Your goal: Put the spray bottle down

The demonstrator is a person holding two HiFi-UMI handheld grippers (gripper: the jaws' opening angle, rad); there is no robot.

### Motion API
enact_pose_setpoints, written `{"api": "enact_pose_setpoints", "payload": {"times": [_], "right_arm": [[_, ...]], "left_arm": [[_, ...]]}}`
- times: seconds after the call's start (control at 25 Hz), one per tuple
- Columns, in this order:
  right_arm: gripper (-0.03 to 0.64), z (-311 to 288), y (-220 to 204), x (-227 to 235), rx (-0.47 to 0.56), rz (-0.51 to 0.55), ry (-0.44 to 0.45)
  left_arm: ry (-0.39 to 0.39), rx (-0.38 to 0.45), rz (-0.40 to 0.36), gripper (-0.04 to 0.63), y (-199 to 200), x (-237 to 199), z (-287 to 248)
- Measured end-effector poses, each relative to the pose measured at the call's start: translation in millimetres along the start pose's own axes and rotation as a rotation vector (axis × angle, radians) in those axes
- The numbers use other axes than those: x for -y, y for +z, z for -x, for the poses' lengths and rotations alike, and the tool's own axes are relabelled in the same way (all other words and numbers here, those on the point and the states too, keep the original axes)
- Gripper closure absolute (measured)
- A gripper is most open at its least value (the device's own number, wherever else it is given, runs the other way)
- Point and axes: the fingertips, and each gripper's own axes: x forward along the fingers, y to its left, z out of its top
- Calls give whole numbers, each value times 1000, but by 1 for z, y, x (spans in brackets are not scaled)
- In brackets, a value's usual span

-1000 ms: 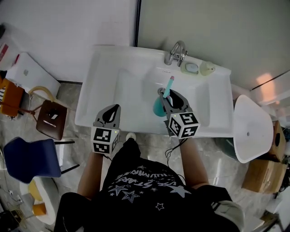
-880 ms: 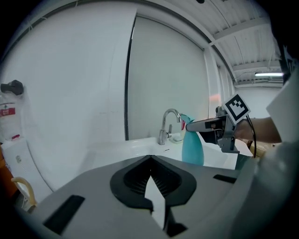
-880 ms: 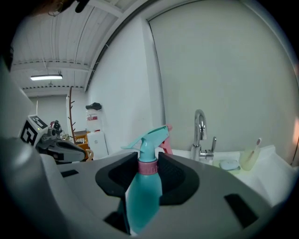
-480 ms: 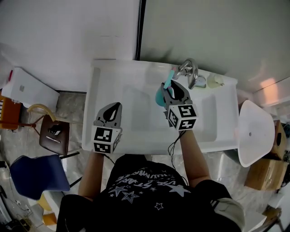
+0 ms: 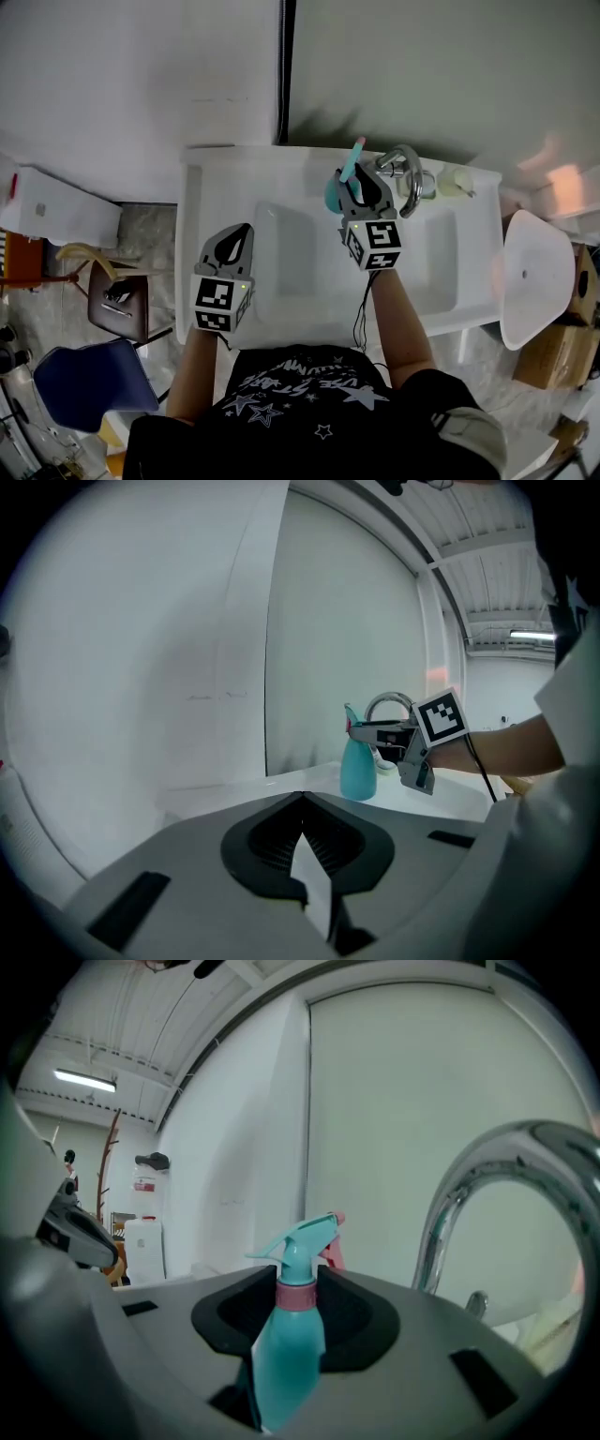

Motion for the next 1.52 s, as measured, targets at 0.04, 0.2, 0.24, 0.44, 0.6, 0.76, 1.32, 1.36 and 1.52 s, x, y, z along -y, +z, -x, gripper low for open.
{"api": "enact_pose_setpoints", "payload": {"times": [0.04,0.2,0.24,0.44,0.6,0.76,1.32,1.36,1.52], "right_arm": [[471,-3,-1,3,3,4,-6],[471,-14,-1,13,32,0,-22],[472,-17,-2,15,38,-1,-24],[472,-28,-6,23,73,-39,-30],[474,-38,-8,31,94,-56,-38],[474,-45,-9,39,121,-73,-44],[469,-35,-15,47,154,-91,-57],[469,-34,-16,46,147,-87,-60],[468,-30,-19,44,122,-77,-67]], "left_arm": [[-4,-5,-1,580,0,-1,-3],[-19,-34,2,580,-5,-1,-15],[-23,-43,5,580,-7,-1,-17],[-36,-81,19,580,-17,0,-25],[-37,-99,18,580,-22,-3,-31],[-37,-106,19,580,-24,-6,-37],[-60,-124,15,580,-30,-1,-46],[-61,-123,16,580,-30,0,-46],[-64,-121,21,580,-30,2,-45]]}}
